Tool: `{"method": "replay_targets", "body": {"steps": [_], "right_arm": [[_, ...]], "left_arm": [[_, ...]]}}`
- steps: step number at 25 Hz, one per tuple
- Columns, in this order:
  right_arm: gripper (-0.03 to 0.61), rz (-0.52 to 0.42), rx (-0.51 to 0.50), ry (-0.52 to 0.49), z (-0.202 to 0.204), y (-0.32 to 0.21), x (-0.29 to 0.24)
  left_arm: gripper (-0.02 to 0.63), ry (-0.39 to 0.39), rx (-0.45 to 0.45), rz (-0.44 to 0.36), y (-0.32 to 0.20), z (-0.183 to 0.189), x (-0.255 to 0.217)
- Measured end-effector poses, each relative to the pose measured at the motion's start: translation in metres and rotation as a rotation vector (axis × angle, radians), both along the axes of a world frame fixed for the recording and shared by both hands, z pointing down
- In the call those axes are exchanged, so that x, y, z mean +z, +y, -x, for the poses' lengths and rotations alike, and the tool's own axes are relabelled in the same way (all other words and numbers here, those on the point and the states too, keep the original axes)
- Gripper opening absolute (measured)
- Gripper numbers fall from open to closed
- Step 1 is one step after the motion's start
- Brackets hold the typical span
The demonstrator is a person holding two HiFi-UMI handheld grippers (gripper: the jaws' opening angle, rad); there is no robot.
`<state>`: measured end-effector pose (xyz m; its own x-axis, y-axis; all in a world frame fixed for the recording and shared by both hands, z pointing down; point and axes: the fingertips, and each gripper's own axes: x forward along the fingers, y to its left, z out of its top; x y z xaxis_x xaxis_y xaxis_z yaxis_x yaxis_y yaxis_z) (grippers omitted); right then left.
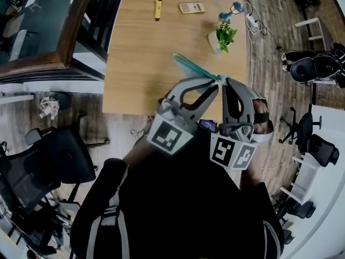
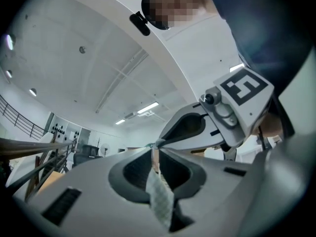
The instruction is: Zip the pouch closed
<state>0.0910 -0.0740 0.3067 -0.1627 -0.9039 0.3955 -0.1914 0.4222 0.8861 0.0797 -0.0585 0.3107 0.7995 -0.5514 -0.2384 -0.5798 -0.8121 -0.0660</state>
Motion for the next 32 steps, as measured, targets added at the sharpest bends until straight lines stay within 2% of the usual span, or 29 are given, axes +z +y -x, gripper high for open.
{"method": "replay_targets", "body": {"steps": [11, 13, 20, 32], "right_arm": [[0.021, 0.007, 0.003, -0.059, 0.005, 0.002, -0.002], [0.021, 0.011, 0.005, -0.071, 0.005, 0.002, -0.002], [0.021, 0.016, 0.004, -0.089, 0.007, 0.003, -0.003], [0.021, 0.022, -0.011, -0.113, 0.008, 0.003, -0.002]], "left_arm": [[0.03, 0.011, -0.028, 0.006, -0.002, 0.008, -0.002], [0.006, 0.001, -0.029, 0.006, -0.003, 0.009, -0.002], [0.002, 0.0, -0.001, 0.033, -0.003, 0.01, -0.003], [0.002, 0.005, 0.011, 0.035, -0.003, 0.013, -0.004]]}}
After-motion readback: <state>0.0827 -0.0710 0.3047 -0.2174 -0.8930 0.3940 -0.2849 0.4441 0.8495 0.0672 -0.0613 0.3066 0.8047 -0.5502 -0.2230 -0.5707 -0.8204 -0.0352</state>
